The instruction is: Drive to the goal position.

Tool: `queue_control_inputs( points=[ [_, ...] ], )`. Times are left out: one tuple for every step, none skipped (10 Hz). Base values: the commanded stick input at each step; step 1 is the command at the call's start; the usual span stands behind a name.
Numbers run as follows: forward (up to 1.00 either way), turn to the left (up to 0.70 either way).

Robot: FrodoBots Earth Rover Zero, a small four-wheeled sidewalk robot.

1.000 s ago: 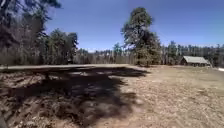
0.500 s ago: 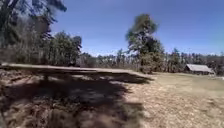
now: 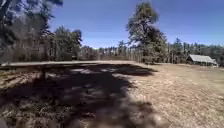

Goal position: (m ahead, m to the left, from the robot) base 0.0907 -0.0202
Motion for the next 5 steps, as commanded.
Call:
queue_control_inputs(
  points=[
    [0.70,0.00],
    [0.70,0.00],
    [0.70,0.00],
    [0.70,0.00],
    [0.70,0.00]
  ],
)
